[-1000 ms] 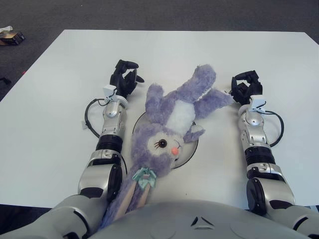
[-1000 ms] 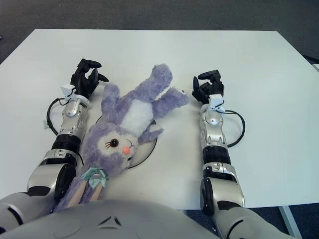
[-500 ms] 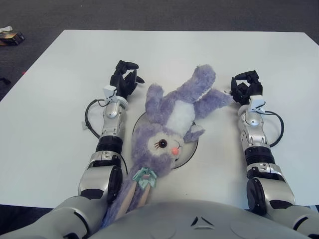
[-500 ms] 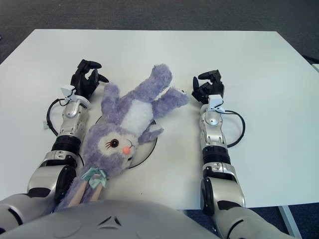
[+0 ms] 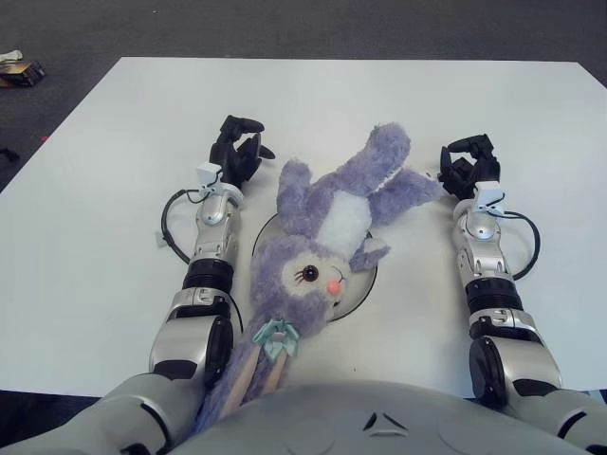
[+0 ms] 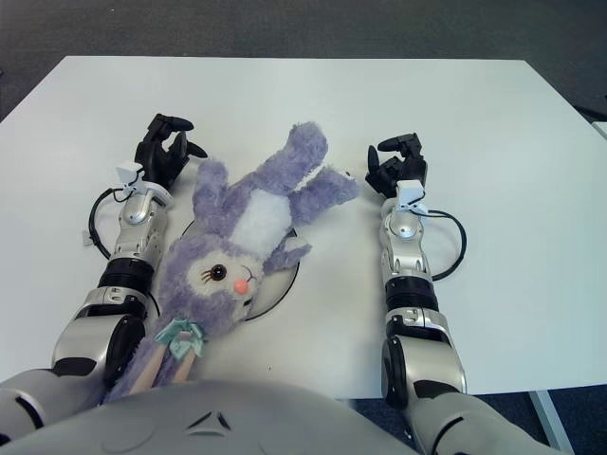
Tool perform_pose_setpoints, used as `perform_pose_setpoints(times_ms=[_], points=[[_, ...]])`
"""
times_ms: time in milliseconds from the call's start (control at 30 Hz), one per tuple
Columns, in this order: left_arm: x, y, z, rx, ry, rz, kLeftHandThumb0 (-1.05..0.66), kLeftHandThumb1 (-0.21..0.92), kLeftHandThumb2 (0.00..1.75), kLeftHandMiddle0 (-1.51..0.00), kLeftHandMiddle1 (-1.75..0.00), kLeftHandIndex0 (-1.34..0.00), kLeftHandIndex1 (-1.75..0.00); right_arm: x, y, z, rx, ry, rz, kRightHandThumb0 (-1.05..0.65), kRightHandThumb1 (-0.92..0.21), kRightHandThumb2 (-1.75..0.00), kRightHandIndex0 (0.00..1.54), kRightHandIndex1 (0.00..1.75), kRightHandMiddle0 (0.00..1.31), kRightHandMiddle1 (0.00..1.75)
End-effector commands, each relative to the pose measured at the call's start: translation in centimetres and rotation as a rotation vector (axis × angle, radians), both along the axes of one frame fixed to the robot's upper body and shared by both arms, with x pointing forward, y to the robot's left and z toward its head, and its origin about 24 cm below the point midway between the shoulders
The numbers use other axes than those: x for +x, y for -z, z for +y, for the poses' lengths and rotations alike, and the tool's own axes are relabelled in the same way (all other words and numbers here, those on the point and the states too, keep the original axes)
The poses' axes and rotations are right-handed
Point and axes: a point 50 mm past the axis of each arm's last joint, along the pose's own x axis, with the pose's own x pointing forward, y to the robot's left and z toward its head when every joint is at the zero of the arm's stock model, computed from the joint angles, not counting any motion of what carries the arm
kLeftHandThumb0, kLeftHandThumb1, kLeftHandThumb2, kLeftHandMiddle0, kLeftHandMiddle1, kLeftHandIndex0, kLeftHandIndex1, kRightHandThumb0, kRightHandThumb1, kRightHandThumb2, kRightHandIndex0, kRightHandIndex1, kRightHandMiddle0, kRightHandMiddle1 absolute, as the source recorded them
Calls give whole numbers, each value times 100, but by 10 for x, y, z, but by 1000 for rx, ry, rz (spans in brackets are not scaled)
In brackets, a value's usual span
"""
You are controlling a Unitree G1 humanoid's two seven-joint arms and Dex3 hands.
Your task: Put the doll into the plate.
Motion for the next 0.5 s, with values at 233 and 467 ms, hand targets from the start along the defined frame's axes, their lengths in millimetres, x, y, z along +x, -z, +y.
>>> perform_pose_setpoints(times_ms=[233, 467], points=[[-12, 25, -2, -6, -34, 97, -35, 92, 35, -67, -162, -38, -157, -17, 33, 2, 34, 23, 65, -37, -74, -73, 82, 175, 34, 172], [-12, 26, -3, 15, -58, 110, -35, 92, 35, -69, -167, -38, -157, -16, 34, 1, 38, 8, 83, -37, -74, -74, 82, 175, 33, 172]])
